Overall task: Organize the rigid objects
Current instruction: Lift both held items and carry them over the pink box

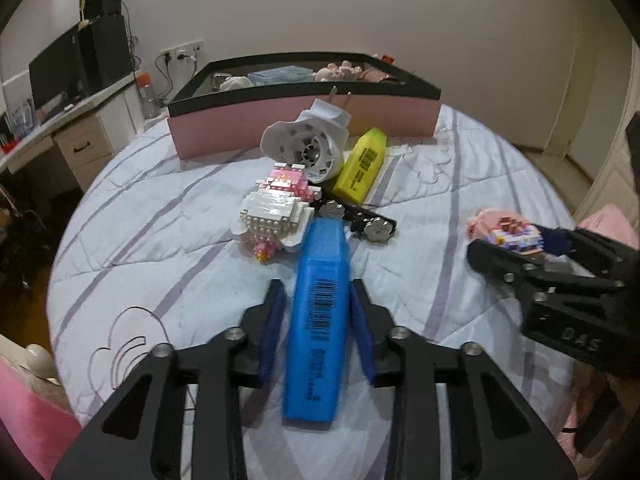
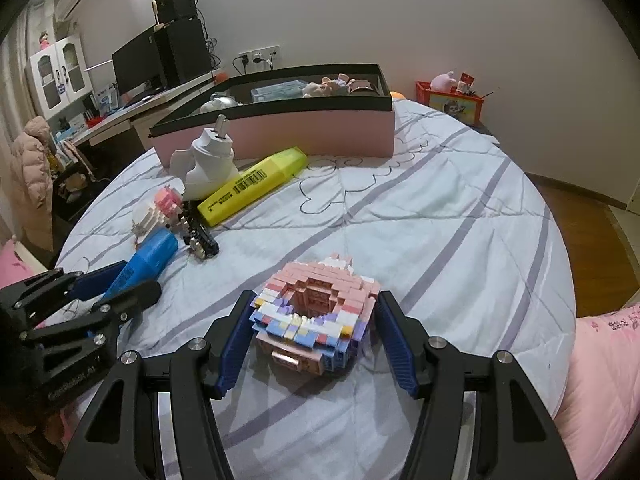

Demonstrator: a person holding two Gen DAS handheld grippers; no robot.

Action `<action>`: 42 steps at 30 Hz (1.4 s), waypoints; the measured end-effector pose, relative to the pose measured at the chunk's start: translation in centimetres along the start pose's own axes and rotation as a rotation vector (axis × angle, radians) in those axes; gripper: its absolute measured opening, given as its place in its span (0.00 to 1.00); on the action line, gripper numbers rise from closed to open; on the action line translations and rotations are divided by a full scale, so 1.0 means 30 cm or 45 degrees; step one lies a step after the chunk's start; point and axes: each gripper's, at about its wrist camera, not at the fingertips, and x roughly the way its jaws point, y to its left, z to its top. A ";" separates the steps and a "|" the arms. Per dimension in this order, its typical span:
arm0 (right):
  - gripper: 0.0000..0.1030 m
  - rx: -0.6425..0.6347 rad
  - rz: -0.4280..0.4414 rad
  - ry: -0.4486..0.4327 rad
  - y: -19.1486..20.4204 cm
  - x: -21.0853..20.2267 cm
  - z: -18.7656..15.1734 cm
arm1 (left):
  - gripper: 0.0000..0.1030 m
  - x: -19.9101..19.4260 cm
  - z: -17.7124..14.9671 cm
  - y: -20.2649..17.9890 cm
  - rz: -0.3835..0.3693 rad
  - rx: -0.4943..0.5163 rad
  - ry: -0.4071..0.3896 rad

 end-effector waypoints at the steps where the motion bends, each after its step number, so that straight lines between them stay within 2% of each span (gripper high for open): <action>1: 0.60 0.000 -0.001 -0.008 0.000 0.002 0.001 | 0.26 -0.001 -0.001 0.006 -0.010 -0.007 -0.001; 4: 0.55 -0.018 -0.018 -0.016 0.006 0.007 0.001 | 0.26 -0.010 0.000 0.012 -0.027 -0.016 -0.019; 12: 0.55 -0.027 0.004 -0.065 0.020 -0.047 0.015 | 0.26 -0.097 0.018 0.013 -0.017 -0.017 -0.105; 17: 0.55 -0.053 0.036 -0.208 0.070 -0.166 0.059 | 0.26 -0.194 0.068 0.010 0.005 -0.019 -0.207; 24: 0.55 -0.123 0.003 -0.436 0.165 -0.344 0.143 | 0.26 -0.359 0.146 -0.001 0.069 -0.019 -0.409; 30: 0.55 -0.156 0.000 -0.580 0.217 -0.452 0.192 | 0.26 -0.469 0.207 -0.007 0.054 -0.027 -0.545; 35: 0.55 -0.168 -0.009 -0.668 0.238 -0.510 0.217 | 0.26 -0.528 0.239 -0.007 0.080 -0.034 -0.632; 42: 0.55 -0.186 -0.031 -0.743 0.260 -0.541 0.268 | 0.26 -0.579 0.282 -0.014 0.208 -0.001 -0.744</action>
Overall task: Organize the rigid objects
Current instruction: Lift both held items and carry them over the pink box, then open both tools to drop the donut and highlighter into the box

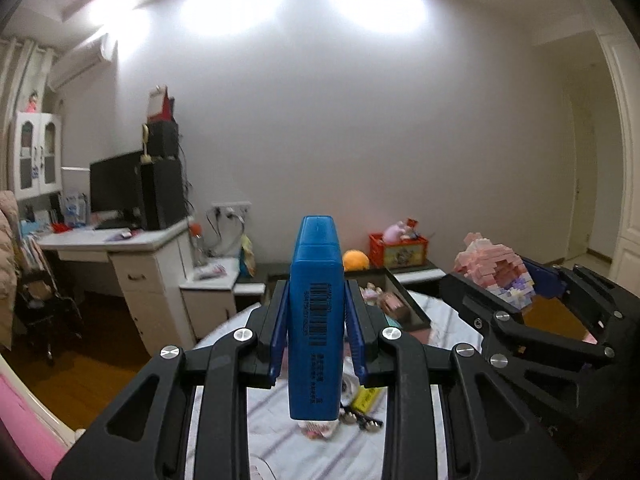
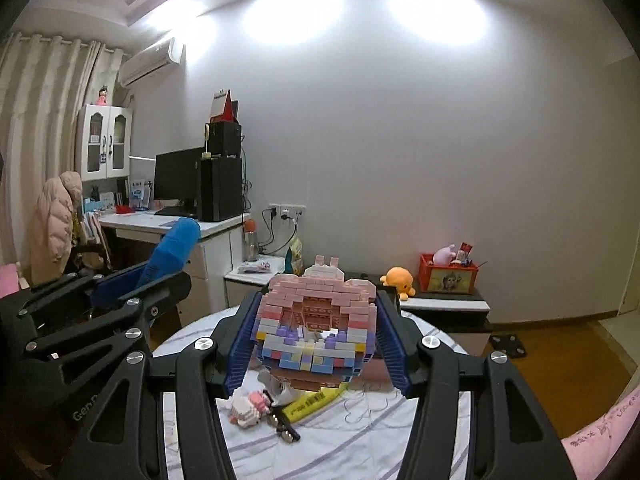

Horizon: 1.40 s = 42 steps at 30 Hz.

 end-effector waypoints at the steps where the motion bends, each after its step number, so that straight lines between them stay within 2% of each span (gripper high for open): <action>1: 0.55 -0.003 -0.005 -0.013 0.001 0.000 0.007 | 0.26 0.002 0.009 0.000 0.011 0.006 -0.016; 6: 0.55 -0.014 -0.021 -0.052 0.009 0.019 0.038 | 0.26 0.019 0.042 -0.009 0.078 0.052 -0.088; 12: 0.55 -0.007 -0.030 -0.063 0.000 0.062 0.056 | 0.26 0.071 0.064 -0.012 0.080 0.062 -0.102; 18: 0.55 -0.017 -0.041 -0.047 -0.004 0.137 0.062 | 0.26 0.156 0.059 -0.021 0.086 0.082 -0.085; 24: 0.55 -0.026 -0.050 0.004 -0.043 0.278 0.050 | 0.26 0.299 0.046 -0.027 0.069 0.117 -0.030; 30: 0.55 -0.031 -0.054 0.121 -0.081 0.508 0.029 | 0.26 0.556 0.020 -0.001 0.008 0.105 0.104; 37: 0.55 -0.032 -0.046 0.363 -0.121 0.806 -0.084 | 0.26 0.887 -0.114 0.012 -0.049 0.085 0.413; 40: 0.55 -0.017 -0.038 0.475 -0.132 0.880 -0.147 | 0.26 0.961 -0.167 0.008 -0.045 0.097 0.500; 42: 0.55 -0.019 -0.039 0.505 -0.135 0.901 -0.171 | 0.26 0.996 -0.197 0.004 -0.054 0.093 0.546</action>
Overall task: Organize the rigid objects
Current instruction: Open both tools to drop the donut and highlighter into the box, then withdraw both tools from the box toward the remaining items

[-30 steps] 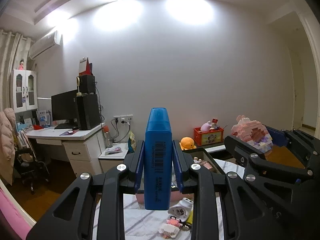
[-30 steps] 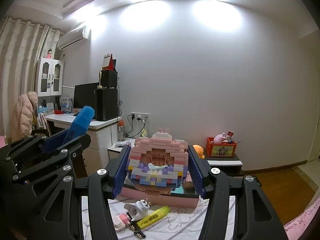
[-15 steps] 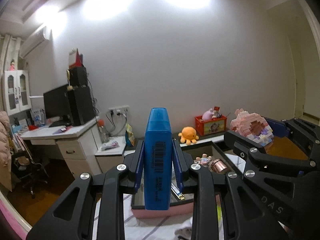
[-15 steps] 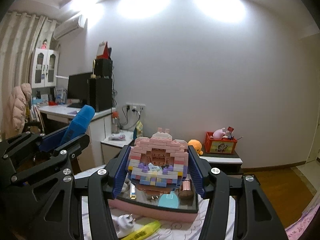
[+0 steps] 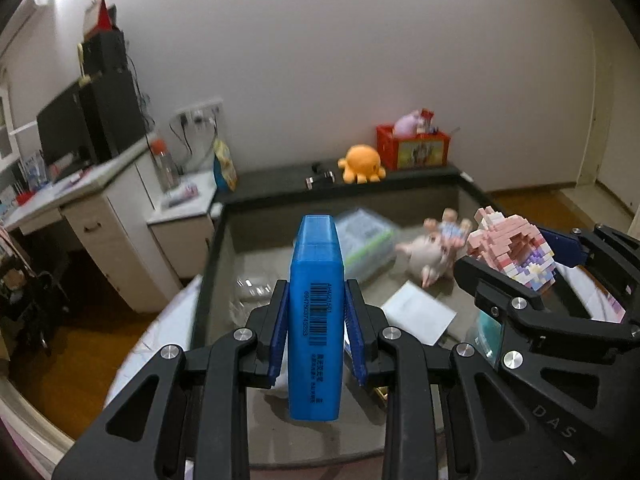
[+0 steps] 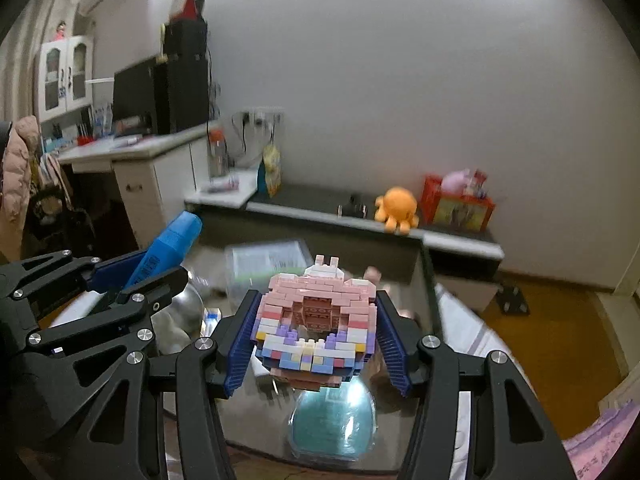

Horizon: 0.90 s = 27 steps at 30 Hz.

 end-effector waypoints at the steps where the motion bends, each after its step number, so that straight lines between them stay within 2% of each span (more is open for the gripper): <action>1: 0.56 -0.001 -0.004 0.017 0.000 0.014 -0.007 | 0.26 0.017 -0.006 -0.006 0.004 0.006 0.020; 3: 0.56 0.004 -0.006 0.020 -0.004 0.024 -0.021 | 0.27 0.038 -0.008 -0.010 0.011 0.019 0.040; 4: 0.56 0.003 -0.009 0.023 -0.010 0.027 -0.023 | 0.31 0.044 -0.006 -0.006 0.022 0.020 0.043; 5: 0.56 0.008 -0.009 0.026 -0.017 0.032 -0.023 | 0.42 0.045 -0.002 -0.002 0.047 0.019 0.042; 7: 0.56 0.031 -0.027 0.024 -0.036 0.028 -0.018 | 0.56 0.030 0.001 0.014 0.079 0.007 0.029; 8: 0.61 0.039 -0.034 0.012 -0.040 0.029 -0.008 | 0.61 0.015 0.005 0.031 0.079 -0.010 0.017; 9: 0.70 0.049 -0.045 -0.008 -0.042 0.010 -0.002 | 0.64 -0.002 0.009 0.043 0.079 -0.025 0.005; 11: 0.81 0.068 -0.054 -0.040 -0.058 -0.032 0.010 | 0.84 -0.046 0.014 0.074 0.084 -0.048 -0.014; 15: 0.81 0.101 0.000 -0.090 -0.066 -0.151 0.028 | 0.90 -0.195 0.015 0.095 0.100 -0.072 -0.115; 20: 0.83 0.082 -0.001 -0.219 -0.030 -0.364 0.004 | 0.99 -0.434 -0.034 0.094 0.171 -0.072 -0.315; 23: 0.84 0.081 -0.013 -0.300 -0.012 -0.477 -0.036 | 1.00 -0.576 -0.090 0.087 0.135 -0.086 -0.426; 27: 0.85 0.070 -0.039 -0.336 0.016 -0.577 -0.105 | 1.00 -0.683 -0.174 0.055 0.113 -0.071 -0.481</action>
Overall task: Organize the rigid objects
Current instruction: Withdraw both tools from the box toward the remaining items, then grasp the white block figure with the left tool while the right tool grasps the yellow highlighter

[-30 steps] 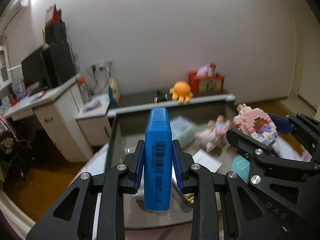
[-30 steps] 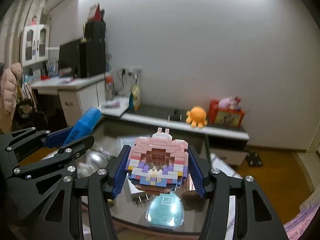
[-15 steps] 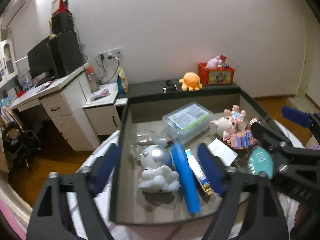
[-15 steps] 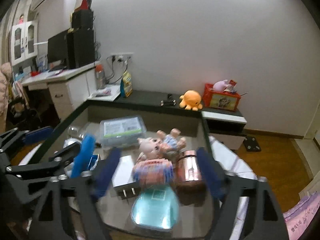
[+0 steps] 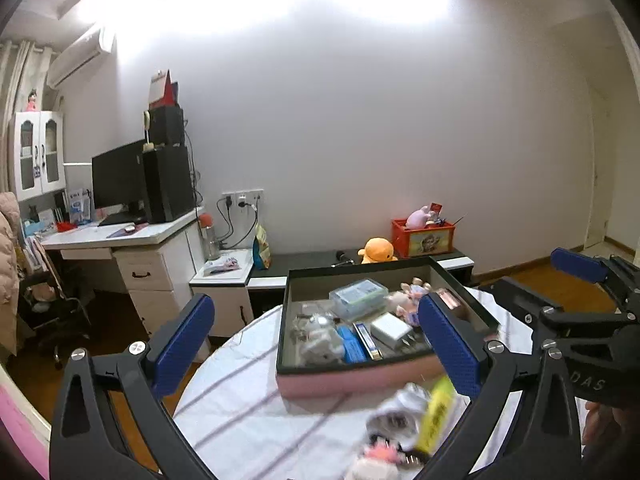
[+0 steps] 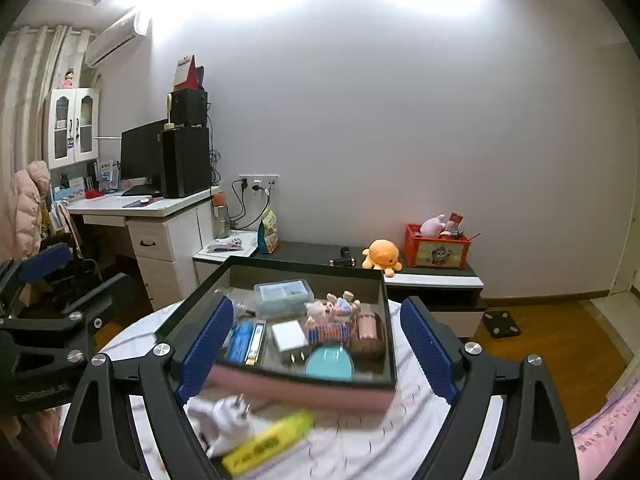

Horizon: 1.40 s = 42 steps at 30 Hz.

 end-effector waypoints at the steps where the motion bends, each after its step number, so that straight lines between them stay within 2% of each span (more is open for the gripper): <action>1: 0.85 -0.002 -0.002 -0.002 0.005 -0.030 -0.020 | 1.00 -0.030 -0.017 -0.004 0.003 0.005 -0.009; 7: 0.85 0.012 -0.038 0.037 0.003 -0.132 -0.143 | 1.00 -0.128 -0.154 -0.035 0.000 0.012 0.003; 9: 0.85 0.034 -0.035 0.054 -0.004 -0.145 -0.175 | 1.00 -0.127 -0.198 -0.043 -0.027 0.024 0.046; 14: 0.85 0.044 -0.044 0.131 -0.020 -0.113 -0.235 | 1.00 -0.055 -0.296 -0.057 0.018 0.050 0.192; 19: 0.85 0.058 -0.033 0.194 -0.030 -0.072 -0.276 | 1.00 0.052 -0.357 -0.062 -0.062 0.011 0.396; 22: 0.85 0.069 -0.027 0.224 -0.040 -0.043 -0.292 | 0.99 0.102 -0.387 -0.085 -0.069 0.033 0.490; 24: 0.85 0.072 -0.026 0.246 -0.044 -0.020 -0.302 | 0.92 0.142 -0.397 -0.093 -0.079 0.035 0.558; 25: 0.85 0.074 -0.027 0.255 -0.047 -0.011 -0.308 | 0.83 0.157 -0.400 -0.094 -0.087 0.035 0.586; 29: 0.85 0.088 -0.024 0.312 -0.060 0.036 -0.323 | 0.78 0.230 -0.426 -0.091 -0.105 0.019 0.732; 31: 0.85 0.096 -0.016 0.339 -0.065 0.059 -0.329 | 0.76 0.252 -0.430 -0.090 -0.121 0.012 0.768; 33: 0.85 0.096 -0.018 0.370 -0.064 0.084 -0.333 | 0.61 0.260 -0.423 -0.093 -0.140 0.018 0.764; 34: 0.85 0.093 -0.019 0.387 -0.062 0.099 -0.334 | 0.46 0.260 -0.420 -0.097 -0.145 0.030 0.757; 36: 0.85 0.087 -0.018 0.446 -0.057 0.134 -0.338 | 0.44 0.261 -0.416 -0.101 -0.148 0.058 0.750; 39: 0.85 0.077 -0.006 0.512 -0.041 0.175 -0.343 | 0.44 0.247 -0.413 -0.081 -0.149 0.032 0.731; 42: 0.85 0.053 0.007 0.572 -0.010 0.222 -0.341 | 0.44 0.228 -0.413 -0.049 -0.114 0.022 0.728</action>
